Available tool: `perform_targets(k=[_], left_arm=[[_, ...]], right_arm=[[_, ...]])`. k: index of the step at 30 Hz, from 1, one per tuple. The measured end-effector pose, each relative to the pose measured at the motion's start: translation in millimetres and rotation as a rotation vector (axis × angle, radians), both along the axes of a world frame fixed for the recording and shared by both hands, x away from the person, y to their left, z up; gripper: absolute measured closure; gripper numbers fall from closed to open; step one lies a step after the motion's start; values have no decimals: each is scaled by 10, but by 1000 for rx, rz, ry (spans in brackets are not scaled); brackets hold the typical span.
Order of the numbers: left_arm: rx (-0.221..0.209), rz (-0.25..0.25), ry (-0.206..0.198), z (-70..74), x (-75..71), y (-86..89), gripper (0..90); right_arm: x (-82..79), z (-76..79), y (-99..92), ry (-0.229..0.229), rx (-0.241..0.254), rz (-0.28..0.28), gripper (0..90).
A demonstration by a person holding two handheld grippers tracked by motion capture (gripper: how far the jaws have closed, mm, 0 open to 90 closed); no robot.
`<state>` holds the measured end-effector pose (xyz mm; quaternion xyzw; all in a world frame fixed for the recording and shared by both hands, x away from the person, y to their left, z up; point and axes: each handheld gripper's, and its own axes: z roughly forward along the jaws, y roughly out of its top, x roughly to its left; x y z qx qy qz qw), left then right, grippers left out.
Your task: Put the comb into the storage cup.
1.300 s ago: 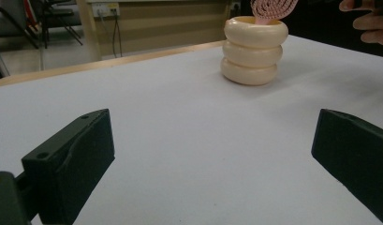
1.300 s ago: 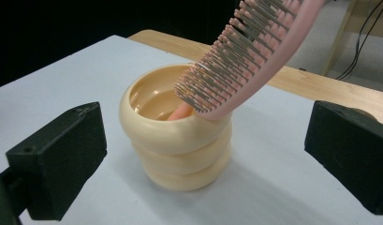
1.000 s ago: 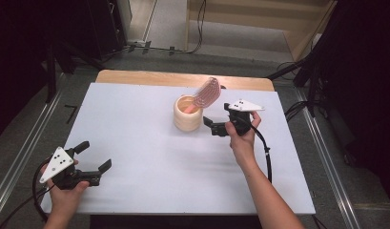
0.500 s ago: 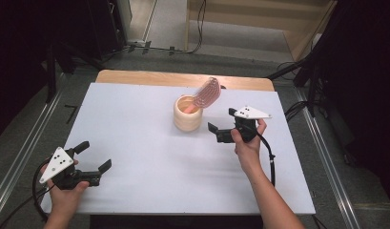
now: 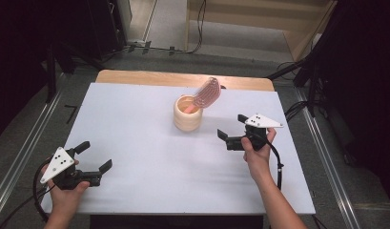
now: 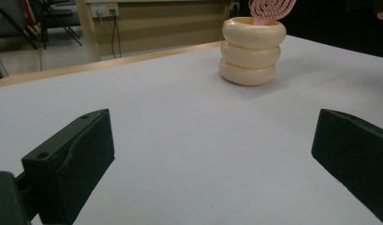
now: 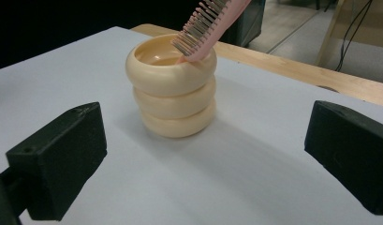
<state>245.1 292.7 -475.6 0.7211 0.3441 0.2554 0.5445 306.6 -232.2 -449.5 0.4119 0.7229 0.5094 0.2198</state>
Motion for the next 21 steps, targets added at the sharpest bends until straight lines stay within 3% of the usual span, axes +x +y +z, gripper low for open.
perform_targets(k=[21], left_arm=[[2,-1,-1,5,-6,-9,0]], right_arm=[[-315,-156,-384,3,16,-35,0]])
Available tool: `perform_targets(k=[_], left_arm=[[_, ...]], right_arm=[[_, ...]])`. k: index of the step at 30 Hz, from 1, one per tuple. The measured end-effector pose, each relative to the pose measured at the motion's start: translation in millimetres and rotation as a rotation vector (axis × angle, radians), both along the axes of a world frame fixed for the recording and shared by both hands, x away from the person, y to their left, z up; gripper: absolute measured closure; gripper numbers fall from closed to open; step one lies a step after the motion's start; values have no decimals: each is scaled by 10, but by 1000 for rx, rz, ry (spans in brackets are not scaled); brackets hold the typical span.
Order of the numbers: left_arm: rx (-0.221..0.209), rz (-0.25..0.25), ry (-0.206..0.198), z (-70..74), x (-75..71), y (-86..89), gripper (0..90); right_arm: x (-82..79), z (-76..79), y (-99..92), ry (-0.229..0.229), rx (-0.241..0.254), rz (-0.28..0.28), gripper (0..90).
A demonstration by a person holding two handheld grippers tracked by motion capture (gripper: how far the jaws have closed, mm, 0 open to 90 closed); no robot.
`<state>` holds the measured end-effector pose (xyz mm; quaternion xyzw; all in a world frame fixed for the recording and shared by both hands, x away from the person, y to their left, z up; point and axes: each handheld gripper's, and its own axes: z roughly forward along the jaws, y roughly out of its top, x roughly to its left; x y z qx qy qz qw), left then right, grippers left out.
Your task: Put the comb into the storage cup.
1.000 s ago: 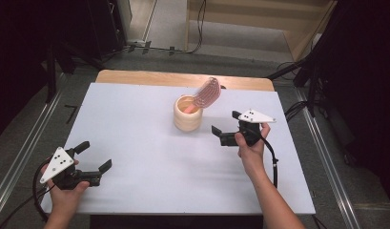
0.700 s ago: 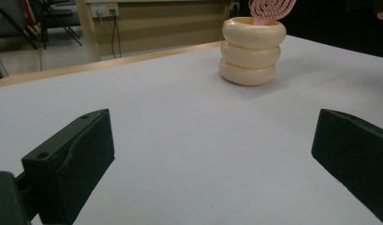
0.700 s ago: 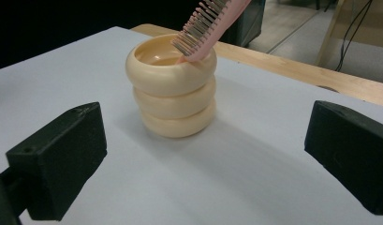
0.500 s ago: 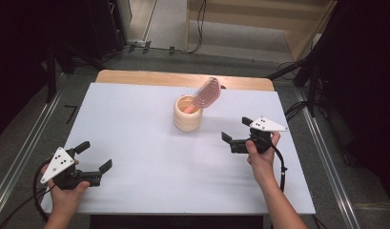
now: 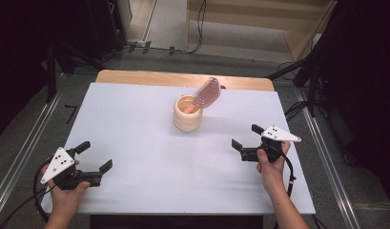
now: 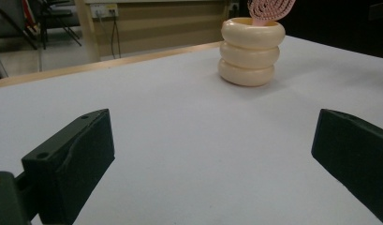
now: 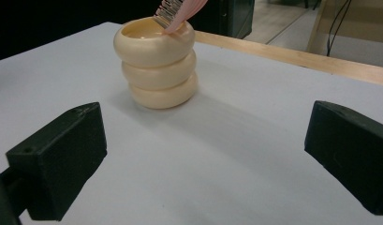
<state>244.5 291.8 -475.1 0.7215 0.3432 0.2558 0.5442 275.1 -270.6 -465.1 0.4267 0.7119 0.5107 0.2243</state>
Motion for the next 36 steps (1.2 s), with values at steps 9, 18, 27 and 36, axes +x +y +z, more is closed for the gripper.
perform_targets(k=[9,18,27,36], left_arm=[[1,1,-1,3,-2,-4,0],[-2,3,-3,6,-2,6,0],[-7,5,-5,11,-4,17,0],[-7,9,-4,16,-9,23,0]], right_arm=[[-114,-67,-138,-1,0,-15,0],[-200,-135,-250,4,-6,-28,0],[-293,-185,-356,7,-10,-36,0],[-399,-251,-502,-3,20,-35,0]])
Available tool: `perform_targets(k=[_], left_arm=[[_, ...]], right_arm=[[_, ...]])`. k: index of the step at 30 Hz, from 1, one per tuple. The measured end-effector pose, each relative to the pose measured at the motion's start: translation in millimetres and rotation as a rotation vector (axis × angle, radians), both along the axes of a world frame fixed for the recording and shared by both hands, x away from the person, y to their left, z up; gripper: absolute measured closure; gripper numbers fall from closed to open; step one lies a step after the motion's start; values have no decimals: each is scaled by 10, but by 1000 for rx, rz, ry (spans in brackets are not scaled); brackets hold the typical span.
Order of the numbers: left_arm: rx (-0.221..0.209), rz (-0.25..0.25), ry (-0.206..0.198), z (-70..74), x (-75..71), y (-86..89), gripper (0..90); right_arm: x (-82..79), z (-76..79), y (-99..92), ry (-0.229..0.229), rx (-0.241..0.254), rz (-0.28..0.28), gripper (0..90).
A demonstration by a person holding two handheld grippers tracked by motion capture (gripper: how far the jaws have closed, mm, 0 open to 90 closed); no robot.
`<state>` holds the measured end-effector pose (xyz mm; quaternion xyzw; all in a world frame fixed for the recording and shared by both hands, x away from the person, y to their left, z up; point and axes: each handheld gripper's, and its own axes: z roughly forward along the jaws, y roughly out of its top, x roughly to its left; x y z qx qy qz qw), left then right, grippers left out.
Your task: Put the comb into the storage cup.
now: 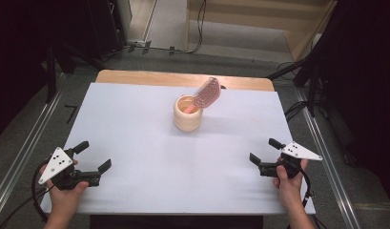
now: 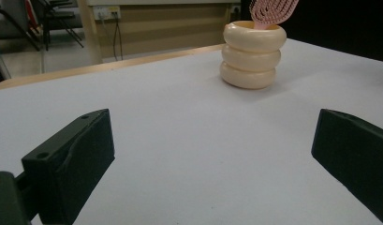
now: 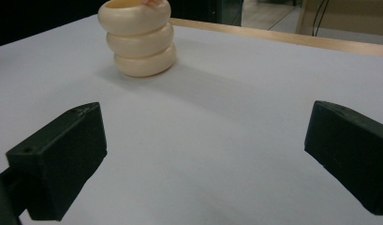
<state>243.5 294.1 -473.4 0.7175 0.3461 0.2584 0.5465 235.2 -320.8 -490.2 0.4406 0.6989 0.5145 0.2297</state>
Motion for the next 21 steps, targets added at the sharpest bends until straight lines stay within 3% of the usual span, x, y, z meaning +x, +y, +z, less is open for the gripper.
perform_targets(k=[21], left_arm=[[0,-10,-7,5,-4,1,0]], right_arm=[[-216,-146,-283,6,1,-43,0]])
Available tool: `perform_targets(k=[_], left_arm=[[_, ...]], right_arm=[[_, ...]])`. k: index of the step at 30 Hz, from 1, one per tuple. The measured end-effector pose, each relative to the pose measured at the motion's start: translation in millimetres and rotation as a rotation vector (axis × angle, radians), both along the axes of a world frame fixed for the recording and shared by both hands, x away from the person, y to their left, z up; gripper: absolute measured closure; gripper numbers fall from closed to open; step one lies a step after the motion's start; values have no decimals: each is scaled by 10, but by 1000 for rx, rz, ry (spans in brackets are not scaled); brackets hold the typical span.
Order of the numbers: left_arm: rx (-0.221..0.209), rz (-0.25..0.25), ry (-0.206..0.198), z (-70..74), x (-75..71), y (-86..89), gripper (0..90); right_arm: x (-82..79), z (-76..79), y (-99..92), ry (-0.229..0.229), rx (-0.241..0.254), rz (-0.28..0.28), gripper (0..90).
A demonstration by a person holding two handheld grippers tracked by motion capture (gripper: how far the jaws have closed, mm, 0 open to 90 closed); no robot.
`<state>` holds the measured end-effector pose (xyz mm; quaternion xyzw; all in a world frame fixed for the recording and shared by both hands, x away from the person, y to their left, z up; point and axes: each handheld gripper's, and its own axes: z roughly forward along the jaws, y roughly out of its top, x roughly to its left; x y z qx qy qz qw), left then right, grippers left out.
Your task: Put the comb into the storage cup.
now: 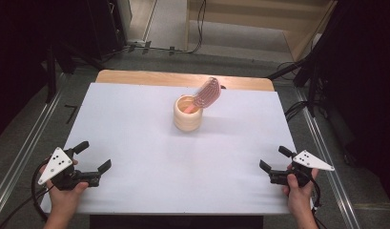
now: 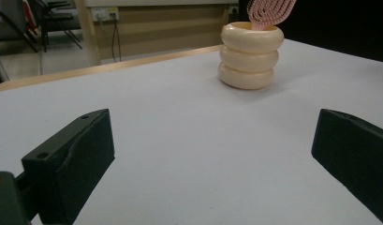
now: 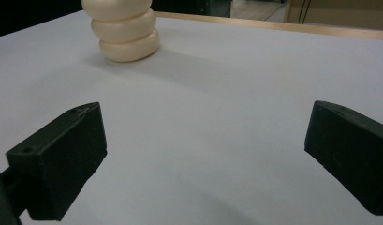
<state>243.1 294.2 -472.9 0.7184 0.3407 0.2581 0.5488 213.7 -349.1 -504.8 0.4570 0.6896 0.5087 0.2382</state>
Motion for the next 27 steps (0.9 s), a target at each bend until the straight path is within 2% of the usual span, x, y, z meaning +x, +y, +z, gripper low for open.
perform_targets(k=[9,12,27], left_arm=[[-2,9,-2,11,3,15,0],[-3,10,-3,11,2,29,0],[3,12,-5,10,12,35,0]], right_arm=[[-75,-36,-132,-5,-8,-7,0],[-88,-39,-142,-9,-28,-15,0],[-70,-95,-148,-10,-28,-8,0]])
